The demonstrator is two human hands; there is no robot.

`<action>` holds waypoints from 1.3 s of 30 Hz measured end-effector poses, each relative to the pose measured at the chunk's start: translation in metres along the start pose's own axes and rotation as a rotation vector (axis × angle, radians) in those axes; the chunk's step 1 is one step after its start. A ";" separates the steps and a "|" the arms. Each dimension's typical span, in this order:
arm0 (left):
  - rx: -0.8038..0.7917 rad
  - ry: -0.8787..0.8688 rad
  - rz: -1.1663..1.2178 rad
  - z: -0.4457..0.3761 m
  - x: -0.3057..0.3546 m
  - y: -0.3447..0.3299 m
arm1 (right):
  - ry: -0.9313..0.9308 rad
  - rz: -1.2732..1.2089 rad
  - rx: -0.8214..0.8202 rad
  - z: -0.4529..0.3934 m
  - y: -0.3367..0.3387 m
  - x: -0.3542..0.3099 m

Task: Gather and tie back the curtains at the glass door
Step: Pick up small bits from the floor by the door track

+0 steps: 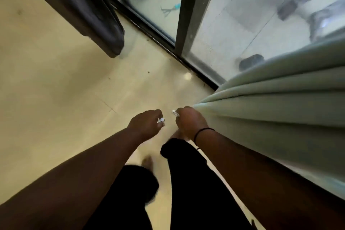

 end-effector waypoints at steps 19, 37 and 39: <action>-0.050 -0.492 -0.145 0.417 0.161 0.004 | -0.197 -0.002 0.314 0.512 0.038 0.048; -0.393 -0.667 0.090 0.792 0.525 -0.317 | -1.026 -0.187 0.745 1.112 -0.038 0.341; -0.449 -0.664 0.133 0.835 0.554 -0.338 | -1.180 -0.217 0.768 1.162 -0.049 0.365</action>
Point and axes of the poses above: each hand's wrist, its own z-axis away from the middle knuckle, its own y-axis out of the back of the hand, x = y × z, the point moved 3 cm from there along -z, towards the middle knuckle, and after that the axes turned 15 degrees about x, right-handed, at the moved point
